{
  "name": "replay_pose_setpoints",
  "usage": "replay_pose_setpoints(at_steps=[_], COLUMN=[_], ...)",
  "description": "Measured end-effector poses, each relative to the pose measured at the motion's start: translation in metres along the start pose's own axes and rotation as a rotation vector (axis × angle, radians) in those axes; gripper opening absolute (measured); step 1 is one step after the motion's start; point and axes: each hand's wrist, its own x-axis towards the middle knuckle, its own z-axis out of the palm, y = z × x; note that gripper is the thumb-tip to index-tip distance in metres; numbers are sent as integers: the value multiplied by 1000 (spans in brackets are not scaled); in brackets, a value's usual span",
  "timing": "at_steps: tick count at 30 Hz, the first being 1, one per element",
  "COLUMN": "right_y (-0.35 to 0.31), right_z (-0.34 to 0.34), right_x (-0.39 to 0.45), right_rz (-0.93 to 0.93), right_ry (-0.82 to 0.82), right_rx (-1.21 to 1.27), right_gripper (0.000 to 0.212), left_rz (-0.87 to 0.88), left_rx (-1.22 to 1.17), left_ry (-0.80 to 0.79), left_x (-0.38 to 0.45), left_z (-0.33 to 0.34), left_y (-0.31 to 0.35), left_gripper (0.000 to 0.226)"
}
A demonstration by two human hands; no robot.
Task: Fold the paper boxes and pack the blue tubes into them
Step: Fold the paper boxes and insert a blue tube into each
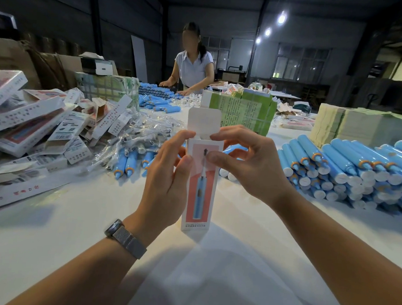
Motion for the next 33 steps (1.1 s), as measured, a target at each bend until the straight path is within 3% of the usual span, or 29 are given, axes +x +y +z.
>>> replay_pose_setpoints(at_steps=[9, 16, 23, 33], right_y=[-3, -9, -6, -5], right_z=[-4, -2, -1, 0], right_x=[4, 4, 4, 3], right_rz=[-68, -78, -61, -16], right_ry=[4, 37, -13, -7], right_rx=[-113, 10, -7, 29], right_gripper=[25, 51, 26, 21], left_rz=[-64, -32, -35, -83], left_rx=[-78, -82, -185, -169], left_ry=[-29, -31, -13, -37], left_x=[0, 0, 1, 2], left_z=[-3, -1, 0, 1], left_y=[-1, -3, -6, 3], left_gripper=[33, 36, 41, 35])
